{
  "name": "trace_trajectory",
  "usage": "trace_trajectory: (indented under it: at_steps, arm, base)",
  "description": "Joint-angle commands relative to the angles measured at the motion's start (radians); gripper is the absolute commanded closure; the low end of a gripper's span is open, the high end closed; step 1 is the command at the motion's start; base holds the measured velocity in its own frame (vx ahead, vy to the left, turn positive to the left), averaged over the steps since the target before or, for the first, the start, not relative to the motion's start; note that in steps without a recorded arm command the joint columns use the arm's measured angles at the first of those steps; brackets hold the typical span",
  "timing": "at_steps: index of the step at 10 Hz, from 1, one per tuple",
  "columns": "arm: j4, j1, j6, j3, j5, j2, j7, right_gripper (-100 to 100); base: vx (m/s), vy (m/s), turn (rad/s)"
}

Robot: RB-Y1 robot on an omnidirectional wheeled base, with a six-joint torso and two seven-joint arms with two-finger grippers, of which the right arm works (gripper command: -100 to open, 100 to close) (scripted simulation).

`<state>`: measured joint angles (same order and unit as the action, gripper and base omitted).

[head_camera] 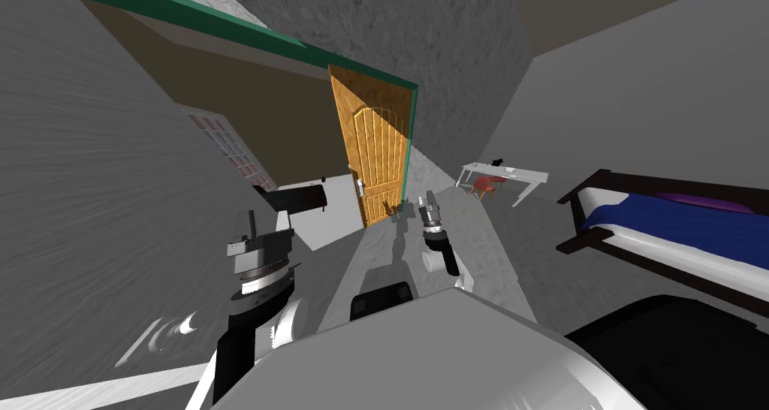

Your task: Pull the door open

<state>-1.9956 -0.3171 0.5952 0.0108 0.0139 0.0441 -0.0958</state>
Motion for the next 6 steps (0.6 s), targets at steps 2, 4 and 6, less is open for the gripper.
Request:
trace_trajectory:
  at_steps: [2, 4, 6]
  arm:
    - [0.070, 0.044, -0.005, -0.007, 0.005, 0.011, 0.009, -100]
    - [0.107, 0.063, -0.007, -0.008, 0.006, 0.014, 0.011, -100]
    - [0.171, 0.102, -0.010, -0.011, 0.008, 0.019, 0.015, -100]
  base:
    - [0.085, 0.014, 0.045]
    - [0.082, 0.018, 0.040]
    - [0.059, 0.004, 0.047]
